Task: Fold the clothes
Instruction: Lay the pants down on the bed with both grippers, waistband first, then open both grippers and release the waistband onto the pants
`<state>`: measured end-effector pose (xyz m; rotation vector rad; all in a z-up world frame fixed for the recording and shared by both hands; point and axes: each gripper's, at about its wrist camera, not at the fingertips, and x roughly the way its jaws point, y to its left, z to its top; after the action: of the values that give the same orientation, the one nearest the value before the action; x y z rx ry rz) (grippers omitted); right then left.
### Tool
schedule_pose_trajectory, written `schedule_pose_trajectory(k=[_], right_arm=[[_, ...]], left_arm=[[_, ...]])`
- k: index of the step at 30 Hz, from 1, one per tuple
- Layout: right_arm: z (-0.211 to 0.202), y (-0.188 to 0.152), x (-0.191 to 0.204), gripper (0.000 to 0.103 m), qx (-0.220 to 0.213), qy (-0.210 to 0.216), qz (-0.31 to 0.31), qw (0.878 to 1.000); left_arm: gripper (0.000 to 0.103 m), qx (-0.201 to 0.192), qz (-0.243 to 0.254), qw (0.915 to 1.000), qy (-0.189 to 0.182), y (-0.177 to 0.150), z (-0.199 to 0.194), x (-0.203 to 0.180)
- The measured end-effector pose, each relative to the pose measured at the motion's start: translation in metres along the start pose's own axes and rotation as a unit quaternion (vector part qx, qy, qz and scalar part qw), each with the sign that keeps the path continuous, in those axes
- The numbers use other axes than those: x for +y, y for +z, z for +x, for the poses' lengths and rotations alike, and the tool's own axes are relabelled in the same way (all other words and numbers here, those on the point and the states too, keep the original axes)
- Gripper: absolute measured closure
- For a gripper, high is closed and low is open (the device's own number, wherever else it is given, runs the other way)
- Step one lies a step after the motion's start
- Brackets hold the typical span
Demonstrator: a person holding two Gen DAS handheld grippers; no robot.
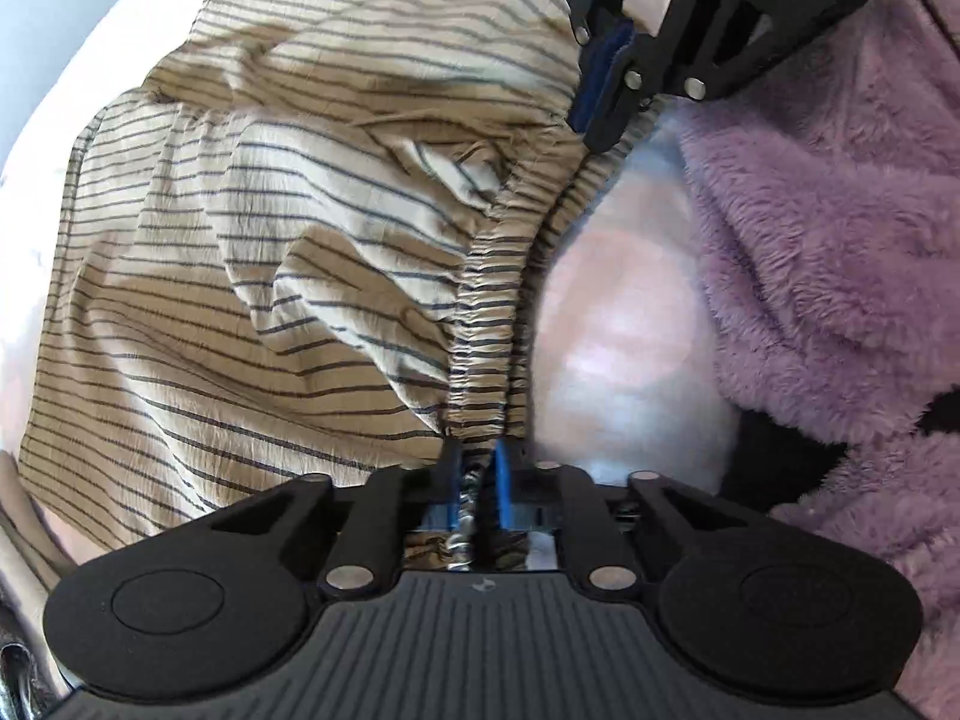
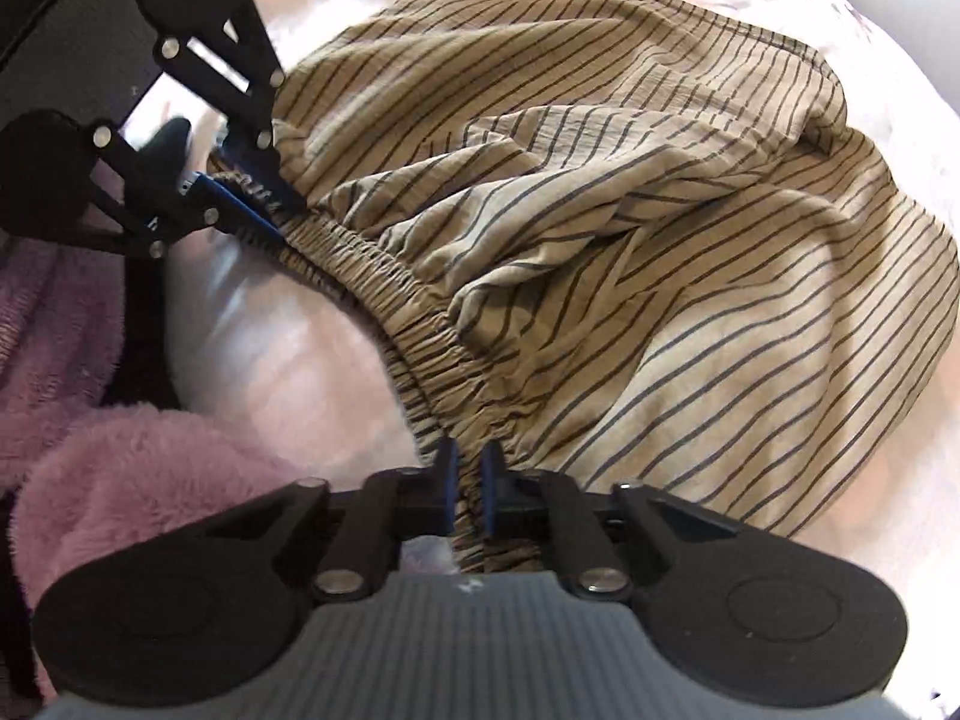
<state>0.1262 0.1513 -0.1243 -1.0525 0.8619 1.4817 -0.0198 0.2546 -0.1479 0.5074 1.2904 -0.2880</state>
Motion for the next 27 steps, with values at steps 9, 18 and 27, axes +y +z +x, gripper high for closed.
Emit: schedule_pose_trajectory(k=[9, 18, 27], right_arm=[[0.015, -0.001, 0.002, 0.103, 0.048, 0.013, 0.003, 0.999], [0.000, 0.005, 0.014, 0.089, 0.047, 0.004, -0.014, 0.999], [-0.048, 0.005, -0.012, 0.068, -0.050, -0.029, 0.113, 0.992]], left_arm=[[0.099, 0.056, 0.030, 0.9979, 0.007, 0.006, 0.021, -0.014], [0.084, 0.000, 0.020, 0.9973, 0.071, 0.000, -0.018, -0.016], [0.062, -0.082, -0.152, 0.9808, 0.092, -0.006, -0.064, 0.026]])
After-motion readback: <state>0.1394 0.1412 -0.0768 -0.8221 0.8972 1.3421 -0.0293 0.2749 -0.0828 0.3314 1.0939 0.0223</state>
